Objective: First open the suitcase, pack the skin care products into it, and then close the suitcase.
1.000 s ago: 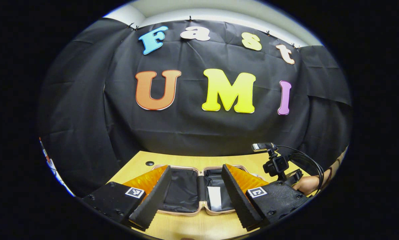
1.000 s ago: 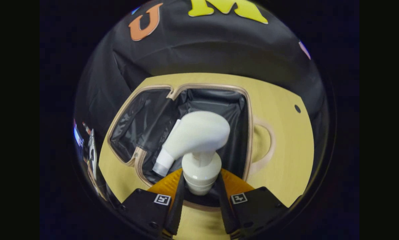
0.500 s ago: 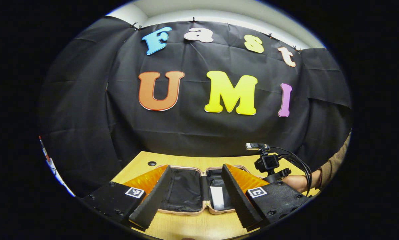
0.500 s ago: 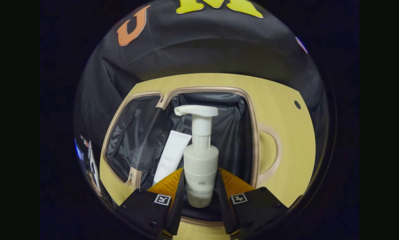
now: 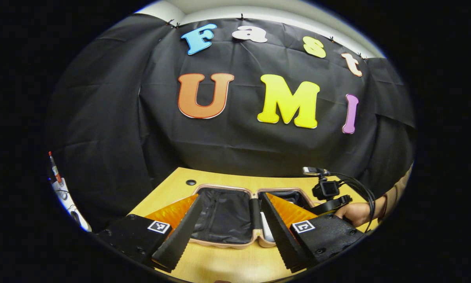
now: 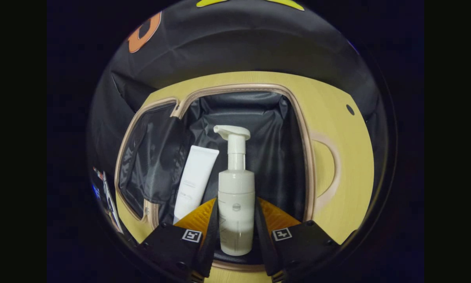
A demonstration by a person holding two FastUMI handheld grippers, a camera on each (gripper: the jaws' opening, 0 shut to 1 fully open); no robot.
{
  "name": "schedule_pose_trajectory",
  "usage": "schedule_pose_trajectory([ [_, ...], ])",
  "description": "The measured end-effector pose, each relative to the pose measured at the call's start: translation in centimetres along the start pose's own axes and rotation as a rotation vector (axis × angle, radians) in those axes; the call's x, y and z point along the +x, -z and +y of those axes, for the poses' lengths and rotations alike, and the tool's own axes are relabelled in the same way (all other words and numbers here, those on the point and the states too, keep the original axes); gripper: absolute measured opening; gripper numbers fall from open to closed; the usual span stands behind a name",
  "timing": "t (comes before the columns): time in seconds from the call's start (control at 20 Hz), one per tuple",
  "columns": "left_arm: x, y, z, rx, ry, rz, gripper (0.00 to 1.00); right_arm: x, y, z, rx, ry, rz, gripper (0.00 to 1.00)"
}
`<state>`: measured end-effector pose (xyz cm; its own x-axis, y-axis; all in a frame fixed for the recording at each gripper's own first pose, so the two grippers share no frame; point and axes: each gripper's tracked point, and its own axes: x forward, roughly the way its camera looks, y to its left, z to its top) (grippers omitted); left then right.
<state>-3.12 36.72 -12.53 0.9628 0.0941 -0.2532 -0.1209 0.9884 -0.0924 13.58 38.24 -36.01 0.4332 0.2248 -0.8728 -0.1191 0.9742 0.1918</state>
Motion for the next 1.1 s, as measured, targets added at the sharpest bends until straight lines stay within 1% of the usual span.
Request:
schedule_pose_trajectory([
  [0.15,-0.3,1.5,2.4,-0.020,-0.045,0.038,0.97,0.6,0.3,-0.3,0.021,0.010,0.021,0.48],
  [0.3,-0.2,1.7,4.4,-0.076,-0.079,0.041,0.97,0.9,0.4,-0.4,0.007,0.003,0.035,0.48],
  [0.4,-0.2,1.5,6.0,-0.090,-0.103,0.031,0.97,0.9,0.6,-0.6,0.016,0.010,0.039,0.49],
  [0.5,0.3,1.4,7.6,-0.085,-0.116,0.023,0.97,0.0,0.2,-0.7,0.011,0.014,0.018,0.52],
  [0.55,0.7,1.3,8.2,-0.083,-0.111,0.016,0.97,-0.6,-0.4,-0.9,-0.011,0.027,-0.011,0.59],
  [0.65,1.7,0.9,9.1,-0.083,-0.099,0.013,0.96,-2.8,-2.1,-1.1,-0.067,0.043,-0.102,0.72],
  [0.7,2.3,0.8,9.7,-0.086,-0.099,0.019,0.97,-4.4,-3.0,-0.8,-0.086,0.027,-0.152,0.73],
  [0.75,3.0,1.0,10.5,-0.093,-0.106,0.021,0.96,-6.0,-3.9,-0.3,-0.103,0.004,-0.204,0.80],
  [0.85,4.9,2.1,11.6,-0.122,-0.097,0.049,0.96,-10.5,-5.7,0.5,-0.154,-0.047,-0.321,0.80],
  [0.95,6.9,3.7,12.8,-0.183,-0.086,0.077,0.97,-16.7,-7.7,0.6,-0.206,-0.084,-0.472,0.80],
  [1.0,7.9,4.8,13.8,-0.224,-0.091,0.100,0.97,-20.3,-8.7,0.2,-0.227,-0.088,-0.558,0.80],
  [1.05,9.0,6.1,14.8,-0.274,-0.095,0.123,0.97,-23.6,-9.3,-0.6,-0.245,-0.068,-0.643,0.80],
  [1.1,9.7,7.6,15.6,-0.344,-0.096,0.152,0.97,-27.1,-10.0,-1.6,-0.253,-0.047,-0.728,0.80],
])
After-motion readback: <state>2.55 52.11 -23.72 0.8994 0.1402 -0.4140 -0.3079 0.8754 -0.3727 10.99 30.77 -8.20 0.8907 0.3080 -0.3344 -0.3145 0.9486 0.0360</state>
